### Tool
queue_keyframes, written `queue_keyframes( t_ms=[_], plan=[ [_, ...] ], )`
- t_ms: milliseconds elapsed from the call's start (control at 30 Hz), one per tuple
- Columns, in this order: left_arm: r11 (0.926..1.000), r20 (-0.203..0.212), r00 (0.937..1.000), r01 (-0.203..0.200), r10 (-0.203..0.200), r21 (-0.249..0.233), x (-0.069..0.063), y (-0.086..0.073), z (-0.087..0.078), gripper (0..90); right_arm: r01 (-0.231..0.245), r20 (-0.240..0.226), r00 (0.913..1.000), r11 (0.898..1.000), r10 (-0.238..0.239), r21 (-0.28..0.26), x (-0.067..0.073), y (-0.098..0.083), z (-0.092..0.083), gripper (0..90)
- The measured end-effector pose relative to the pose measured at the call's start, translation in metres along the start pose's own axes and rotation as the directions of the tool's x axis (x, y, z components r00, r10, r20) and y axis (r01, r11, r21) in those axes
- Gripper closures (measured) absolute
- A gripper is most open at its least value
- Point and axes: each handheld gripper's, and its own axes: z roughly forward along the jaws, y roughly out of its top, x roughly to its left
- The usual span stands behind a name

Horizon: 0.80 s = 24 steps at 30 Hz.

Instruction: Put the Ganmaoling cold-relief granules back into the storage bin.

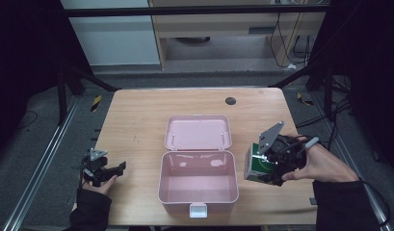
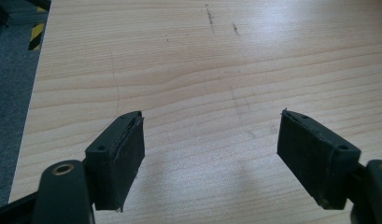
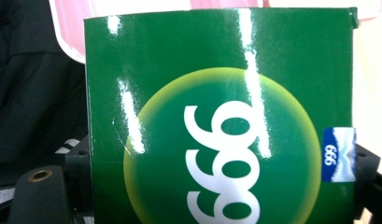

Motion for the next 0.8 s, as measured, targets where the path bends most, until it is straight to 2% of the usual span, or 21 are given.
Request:
queue_keyframes(
  t_ms=[300,533,800],
  plan=[
    [1.0000,0.000,1.0000,-0.001,0.001,0.000,0.000,0.000,0.000,22.4,0.014,0.003,0.9999,1.000,-0.014,-0.005,0.002,0.018,-0.010,15.9],
    [1.0000,0.003,1.0000,0.001,-0.001,0.000,0.000,0.000,0.000,22.5,0.044,-0.010,0.9990,0.999,-0.043,0.004,0.005,0.034,-0.008,15.9],
    [1.0000,0.004,1.0000,-0.001,0.001,0.001,0.000,0.000,0.000,22.5,0.068,-0.024,0.9974,0.998,-0.068,-0.015,0.007,0.049,-0.004,15.9]
  ],
)
